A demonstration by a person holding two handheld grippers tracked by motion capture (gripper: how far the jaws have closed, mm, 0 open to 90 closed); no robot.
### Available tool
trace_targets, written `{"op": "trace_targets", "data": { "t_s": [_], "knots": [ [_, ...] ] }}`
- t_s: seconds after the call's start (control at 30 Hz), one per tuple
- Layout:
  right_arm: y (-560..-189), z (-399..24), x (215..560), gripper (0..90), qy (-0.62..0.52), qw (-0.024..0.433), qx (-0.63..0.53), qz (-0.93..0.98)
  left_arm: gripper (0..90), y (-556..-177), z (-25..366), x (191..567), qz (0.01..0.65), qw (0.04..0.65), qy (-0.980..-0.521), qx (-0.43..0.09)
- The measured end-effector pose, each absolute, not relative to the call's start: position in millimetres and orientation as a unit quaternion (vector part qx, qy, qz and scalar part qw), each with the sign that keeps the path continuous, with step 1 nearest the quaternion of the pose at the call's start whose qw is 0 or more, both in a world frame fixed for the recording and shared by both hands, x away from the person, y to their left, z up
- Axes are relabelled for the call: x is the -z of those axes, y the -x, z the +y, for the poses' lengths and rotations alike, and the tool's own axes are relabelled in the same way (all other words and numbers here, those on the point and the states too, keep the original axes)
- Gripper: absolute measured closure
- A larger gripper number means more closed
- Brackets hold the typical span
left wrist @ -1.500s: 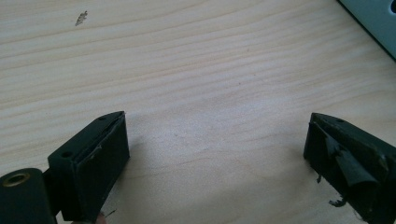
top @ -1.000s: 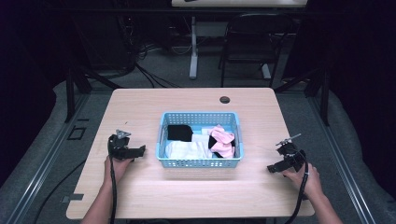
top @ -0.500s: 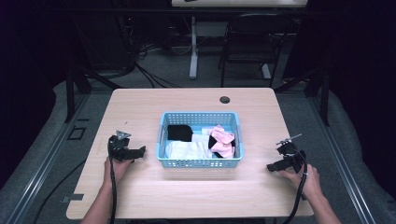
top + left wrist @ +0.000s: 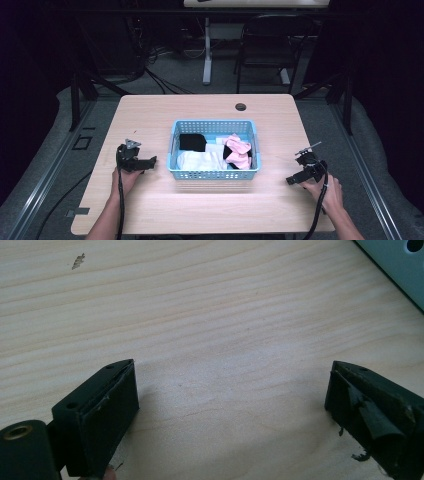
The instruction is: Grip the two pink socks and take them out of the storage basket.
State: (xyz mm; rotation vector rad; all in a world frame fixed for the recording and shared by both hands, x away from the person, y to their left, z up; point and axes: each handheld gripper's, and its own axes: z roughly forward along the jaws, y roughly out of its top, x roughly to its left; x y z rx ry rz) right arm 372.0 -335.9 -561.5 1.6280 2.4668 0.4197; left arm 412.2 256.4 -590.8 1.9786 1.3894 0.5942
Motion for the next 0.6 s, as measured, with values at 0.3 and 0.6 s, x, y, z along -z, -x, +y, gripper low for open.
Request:
{"op": "trace_targets", "data": {
  "t_s": [0.3, 0.6],
  "knots": [
    [-367, -335, 537, 0.0, -0.534, 0.071, -0.158, 0.828, 6.9, -412, 256, 591, 0.530, 0.322, -0.751, -0.228],
    [-362, -324, 522, 0.0, -0.513, 0.065, -0.161, 0.841, 7.0, -411, 255, 591, 0.531, 0.322, -0.750, -0.228]
  ]
}}
